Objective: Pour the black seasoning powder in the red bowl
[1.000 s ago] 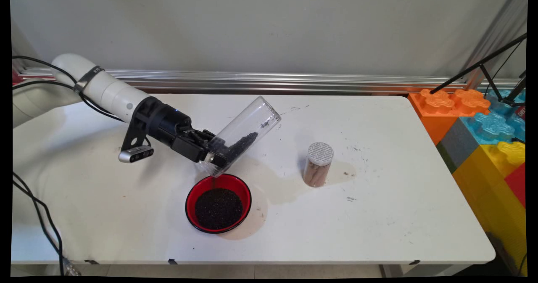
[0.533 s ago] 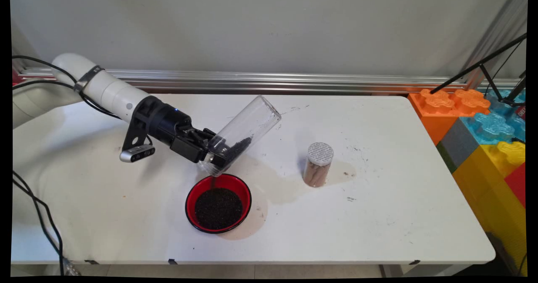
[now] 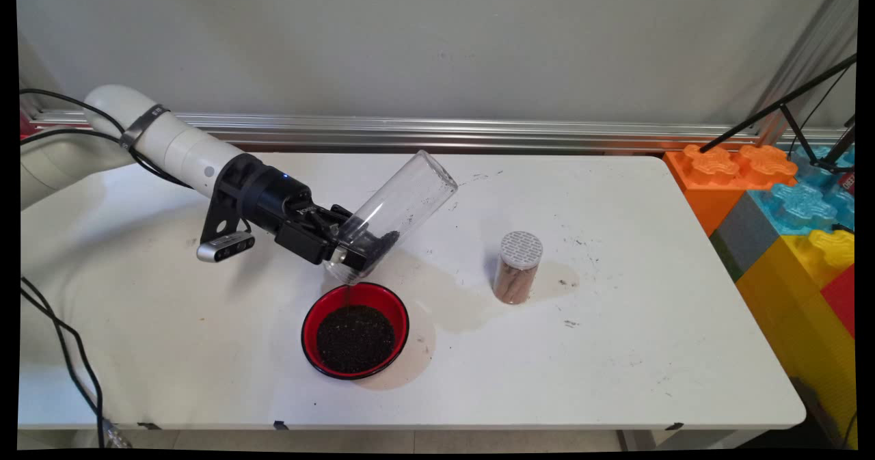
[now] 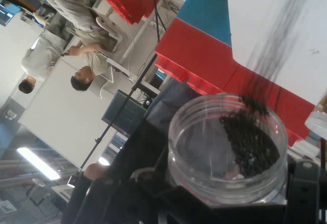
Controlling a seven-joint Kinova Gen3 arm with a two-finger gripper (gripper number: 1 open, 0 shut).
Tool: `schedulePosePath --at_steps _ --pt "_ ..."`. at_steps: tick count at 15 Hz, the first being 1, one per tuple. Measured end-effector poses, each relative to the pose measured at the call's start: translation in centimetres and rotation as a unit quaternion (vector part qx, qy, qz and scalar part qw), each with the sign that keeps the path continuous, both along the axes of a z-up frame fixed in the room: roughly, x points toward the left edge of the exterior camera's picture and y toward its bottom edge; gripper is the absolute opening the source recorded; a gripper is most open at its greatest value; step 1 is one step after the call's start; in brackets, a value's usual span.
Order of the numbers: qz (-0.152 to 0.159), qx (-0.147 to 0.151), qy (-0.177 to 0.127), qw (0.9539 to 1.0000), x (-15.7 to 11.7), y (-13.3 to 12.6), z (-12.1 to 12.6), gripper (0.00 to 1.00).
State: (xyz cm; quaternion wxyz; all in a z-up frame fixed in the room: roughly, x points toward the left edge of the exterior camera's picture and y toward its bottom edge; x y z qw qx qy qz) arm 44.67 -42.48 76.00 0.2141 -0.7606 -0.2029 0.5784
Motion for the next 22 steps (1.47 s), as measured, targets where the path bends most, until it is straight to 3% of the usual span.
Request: schedulePosePath --at_steps 22 --pt "-0.022 -0.051 0.011 0.9984 -0.31 -0.09 0.46 0.0"
